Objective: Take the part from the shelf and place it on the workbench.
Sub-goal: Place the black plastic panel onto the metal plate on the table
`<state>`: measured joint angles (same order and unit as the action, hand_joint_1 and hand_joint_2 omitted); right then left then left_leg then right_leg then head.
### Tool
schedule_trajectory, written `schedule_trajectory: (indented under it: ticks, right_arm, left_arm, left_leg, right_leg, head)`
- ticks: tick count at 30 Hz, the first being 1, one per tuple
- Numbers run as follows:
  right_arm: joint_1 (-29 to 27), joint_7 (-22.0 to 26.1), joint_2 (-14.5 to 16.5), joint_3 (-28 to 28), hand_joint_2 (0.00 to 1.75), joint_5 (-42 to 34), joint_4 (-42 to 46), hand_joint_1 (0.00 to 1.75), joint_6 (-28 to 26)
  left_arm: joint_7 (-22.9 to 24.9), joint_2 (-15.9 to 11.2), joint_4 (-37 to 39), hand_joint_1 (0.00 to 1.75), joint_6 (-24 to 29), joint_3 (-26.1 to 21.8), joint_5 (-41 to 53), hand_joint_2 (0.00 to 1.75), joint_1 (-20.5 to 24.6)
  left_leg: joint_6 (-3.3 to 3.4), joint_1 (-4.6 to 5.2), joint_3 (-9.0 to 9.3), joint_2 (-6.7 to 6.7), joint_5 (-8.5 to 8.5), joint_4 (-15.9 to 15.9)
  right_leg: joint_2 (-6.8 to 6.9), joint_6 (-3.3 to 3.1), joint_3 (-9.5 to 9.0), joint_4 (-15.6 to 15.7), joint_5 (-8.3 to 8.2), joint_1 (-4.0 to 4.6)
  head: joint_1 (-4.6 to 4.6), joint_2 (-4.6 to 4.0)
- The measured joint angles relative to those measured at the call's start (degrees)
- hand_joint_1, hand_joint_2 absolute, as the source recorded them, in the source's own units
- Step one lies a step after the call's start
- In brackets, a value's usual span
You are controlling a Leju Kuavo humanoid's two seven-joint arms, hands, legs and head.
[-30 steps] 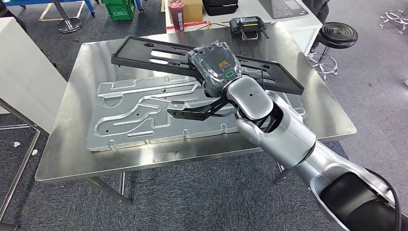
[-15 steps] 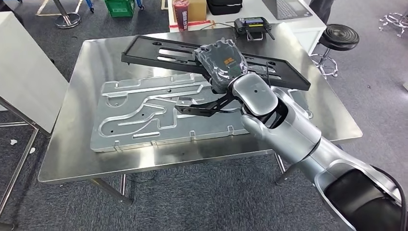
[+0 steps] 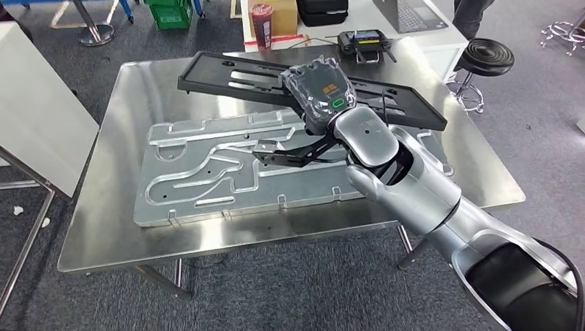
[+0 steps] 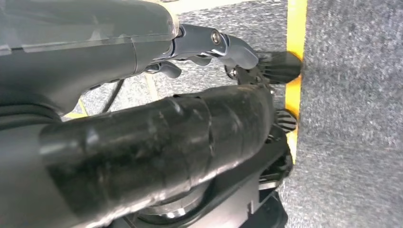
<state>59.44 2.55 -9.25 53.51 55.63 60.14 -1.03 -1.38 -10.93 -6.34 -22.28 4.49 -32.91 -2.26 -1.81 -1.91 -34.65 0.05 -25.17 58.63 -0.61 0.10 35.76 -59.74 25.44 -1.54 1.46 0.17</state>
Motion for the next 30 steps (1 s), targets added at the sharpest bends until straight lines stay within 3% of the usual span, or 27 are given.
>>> schedule_trajectory:
  ticks: [3,5,11,15,17,30]
  right_arm:
    - [0.0,0.0,0.0,0.0,1.75,0.0,0.0,1.69,0.0]
    - [0.0,0.0,0.0,0.0,1.75,0.0,0.0,1.69,0.0]
    - [0.0,0.0,0.0,0.0,1.75,0.0,0.0,1.69,0.0]
    - [0.0,0.0,0.0,0.0,1.75,0.0,0.0,1.69,0.0]
    - [0.0,0.0,0.0,0.0,1.75,0.0,-0.1,1.69,0.0]
    - [0.0,0.0,0.0,0.0,1.75,0.0,-0.1,1.69,0.0]
  left_arm:
    - [0.0,0.1,0.0,0.00,0.0,0.0,0.0,0.00,-0.1]
    - [0.0,0.1,0.0,0.00,0.0,0.0,0.0,0.00,-0.1]
    - [0.0,0.1,0.0,0.00,0.0,0.0,0.0,0.00,-0.1]
    - [0.0,0.1,0.0,0.00,0.0,0.0,0.0,0.00,-0.1]
    - [0.0,0.1,0.0,0.00,0.0,0.0,0.0,0.00,0.0]
    - [0.0,0.1,0.0,0.00,0.0,0.0,0.0,0.00,0.0]
  left_leg:
    - [0.47,0.16,-0.08,-0.14,0.26,-0.3]
    - [0.76,0.35,-0.12,-0.27,0.30,-0.3]
    - [1.55,0.71,-0.18,-0.39,0.25,-0.3]
    - [1.69,0.86,-0.24,-0.38,0.21,-0.2]
    - [1.73,0.91,-0.26,-0.37,0.21,-0.2]
    - [1.79,0.95,-0.20,-0.36,0.30,-0.4]
  right_leg:
    - [0.04,-1.45,-0.06,0.4,-0.29,0.13]
    - [0.21,-1.64,-0.28,0.7,-0.42,0.04]
    - [0.42,-0.97,-0.60,1.4,-0.76,-0.24]
    - [0.42,0.74,-0.62,1.6,-0.84,-0.49]
    - [0.42,1.24,-0.62,1.7,-0.84,-0.53]
    - [0.42,1.37,-0.44,1.6,-0.83,-0.39]
  head:
    - [-0.04,0.00]
    - [-0.04,0.00]
    - [-0.03,0.00]
    - [-0.03,0.00]
    - [-0.03,0.00]
    - [-0.02,0.00]
